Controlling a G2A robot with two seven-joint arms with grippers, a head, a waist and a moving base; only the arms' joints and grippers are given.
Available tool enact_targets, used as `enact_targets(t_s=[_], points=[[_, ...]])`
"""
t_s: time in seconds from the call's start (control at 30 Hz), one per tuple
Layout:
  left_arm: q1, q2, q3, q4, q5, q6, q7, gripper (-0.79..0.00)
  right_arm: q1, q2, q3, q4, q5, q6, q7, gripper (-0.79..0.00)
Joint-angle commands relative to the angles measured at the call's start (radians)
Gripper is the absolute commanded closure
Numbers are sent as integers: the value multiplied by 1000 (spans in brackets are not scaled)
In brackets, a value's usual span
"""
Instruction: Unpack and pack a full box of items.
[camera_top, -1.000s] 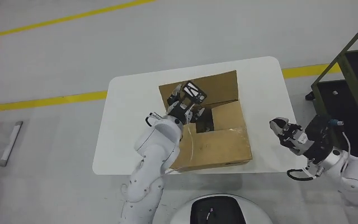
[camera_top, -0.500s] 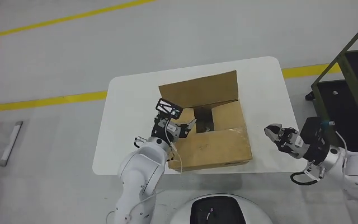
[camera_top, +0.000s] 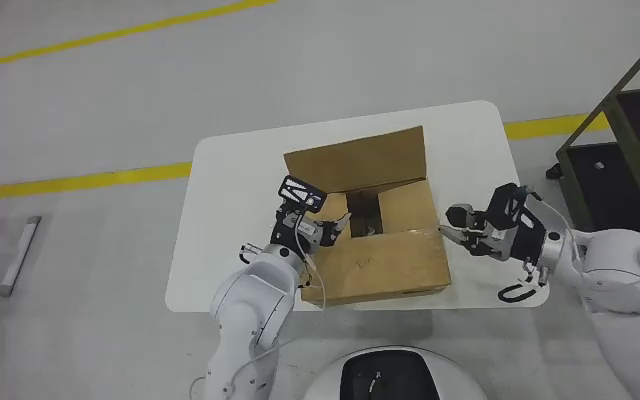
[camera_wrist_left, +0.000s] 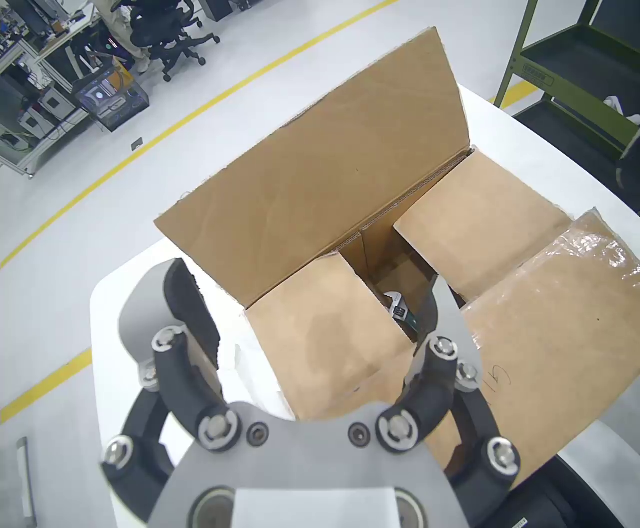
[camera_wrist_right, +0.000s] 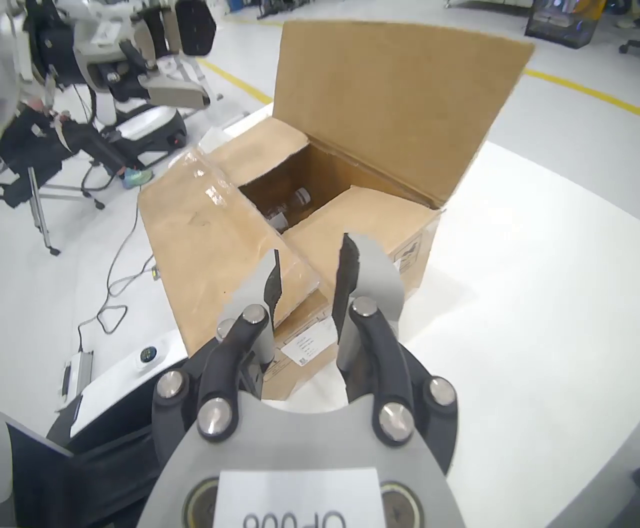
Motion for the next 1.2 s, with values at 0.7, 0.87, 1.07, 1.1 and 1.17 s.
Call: enact_targets(t_s=[0.7,0.87,1.07,1.1,1.17], points=[[0,0,0,0,0,0,0,-785,37,34,-83,63,118,-21,48,-265],[0,0,0,0,0,0,0,-785,32,46,-79,51,230,-33,87,-249],[0,0,0,0,0,0,0,-785,22,63,-77,40,297,-36,151,-231],[0,0,0,0,0,0,0,-785,20,65,-79,42,319,-36,152,-231],[0,0,0,0,0,0,0,-785,19,70,-79,46,356,-37,162,-206]])
